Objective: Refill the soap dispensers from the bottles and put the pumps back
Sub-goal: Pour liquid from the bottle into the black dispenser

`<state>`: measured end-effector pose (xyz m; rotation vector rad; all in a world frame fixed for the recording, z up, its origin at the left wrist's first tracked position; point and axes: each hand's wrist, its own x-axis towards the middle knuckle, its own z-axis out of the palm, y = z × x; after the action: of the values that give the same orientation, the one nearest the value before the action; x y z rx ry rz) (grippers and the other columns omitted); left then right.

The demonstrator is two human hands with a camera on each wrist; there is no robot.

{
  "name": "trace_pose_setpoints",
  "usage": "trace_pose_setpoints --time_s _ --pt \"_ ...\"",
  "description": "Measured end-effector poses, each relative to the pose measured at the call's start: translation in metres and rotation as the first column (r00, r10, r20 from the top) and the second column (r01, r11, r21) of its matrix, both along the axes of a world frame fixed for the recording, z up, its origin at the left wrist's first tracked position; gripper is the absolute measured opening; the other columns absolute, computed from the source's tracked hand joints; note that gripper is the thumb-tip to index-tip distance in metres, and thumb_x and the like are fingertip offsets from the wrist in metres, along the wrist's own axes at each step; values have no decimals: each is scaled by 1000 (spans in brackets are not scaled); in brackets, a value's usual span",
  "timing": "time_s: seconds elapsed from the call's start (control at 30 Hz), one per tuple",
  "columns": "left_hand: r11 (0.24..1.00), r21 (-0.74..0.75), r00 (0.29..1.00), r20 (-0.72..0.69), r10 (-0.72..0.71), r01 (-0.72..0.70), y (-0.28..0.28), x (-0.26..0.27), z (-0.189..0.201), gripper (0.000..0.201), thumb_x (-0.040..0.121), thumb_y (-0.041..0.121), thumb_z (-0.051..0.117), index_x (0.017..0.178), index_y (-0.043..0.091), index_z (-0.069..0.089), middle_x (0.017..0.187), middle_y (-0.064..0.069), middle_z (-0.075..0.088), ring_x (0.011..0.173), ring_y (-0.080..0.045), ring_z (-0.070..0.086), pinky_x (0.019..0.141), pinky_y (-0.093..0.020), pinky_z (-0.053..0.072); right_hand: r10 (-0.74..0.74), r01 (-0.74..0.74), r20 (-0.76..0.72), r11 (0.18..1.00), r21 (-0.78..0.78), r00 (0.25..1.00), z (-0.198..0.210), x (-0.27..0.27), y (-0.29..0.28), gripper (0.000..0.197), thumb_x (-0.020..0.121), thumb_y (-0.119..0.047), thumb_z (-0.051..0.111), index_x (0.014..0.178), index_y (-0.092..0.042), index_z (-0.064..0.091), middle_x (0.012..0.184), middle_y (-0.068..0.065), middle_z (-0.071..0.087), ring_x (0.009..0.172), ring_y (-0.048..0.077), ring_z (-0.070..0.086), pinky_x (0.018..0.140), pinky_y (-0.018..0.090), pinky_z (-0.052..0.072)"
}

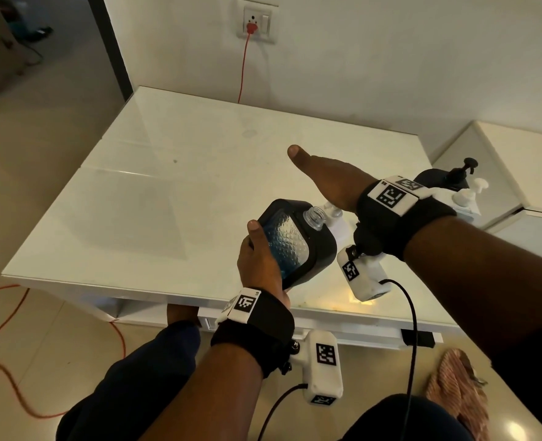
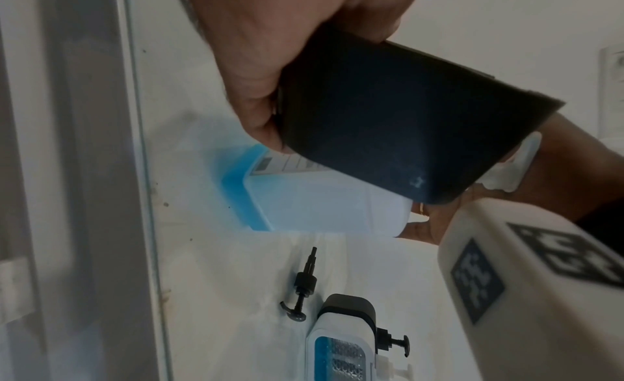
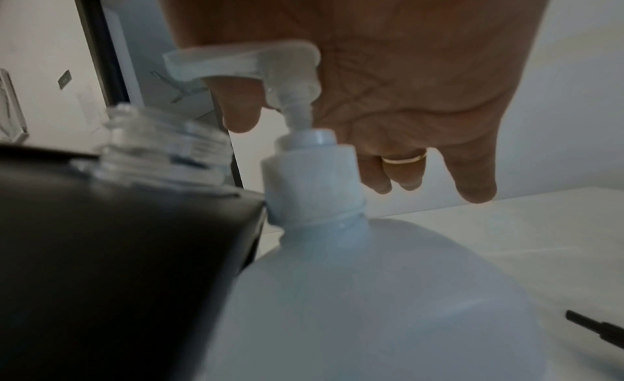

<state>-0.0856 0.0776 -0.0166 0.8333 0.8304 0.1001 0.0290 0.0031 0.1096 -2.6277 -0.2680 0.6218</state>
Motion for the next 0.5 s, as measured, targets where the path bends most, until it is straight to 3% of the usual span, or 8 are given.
trace_pose_setpoints --time_s 0.2,0.37,0.5 --pt "1000 -10 1000 8 13 -13 -2 -1 3 36 101 71 41 101 41 61 130 -6 67 117 -35 66 101 -58 57 -21 20 13 1000 6 1000 -11 4 -3 101 86 -87 14 162 -20 17 168 0 19 154 21 18 122 43 11" --pt "1000 1 1000 17 9 -9 -2 -2 6 36 101 71 42 99 41 63 126 -4 69 116 -34 67 101 -58 56 -52 52 32 999 4 998 -12 2 -6 101 88 -86 17 162 -18 14 168 2 20 153 26 21 121 44 15" --pt "1000 11 1000 18 14 -14 -4 -5 7 37 100 71 45 101 40 65 125 -2 70 116 -33 67 102 -58 56 -33 34 29 999 -34 999 -8 5 -6 105 83 -90 12 163 -21 7 168 7 19 153 32 19 121 52 13"
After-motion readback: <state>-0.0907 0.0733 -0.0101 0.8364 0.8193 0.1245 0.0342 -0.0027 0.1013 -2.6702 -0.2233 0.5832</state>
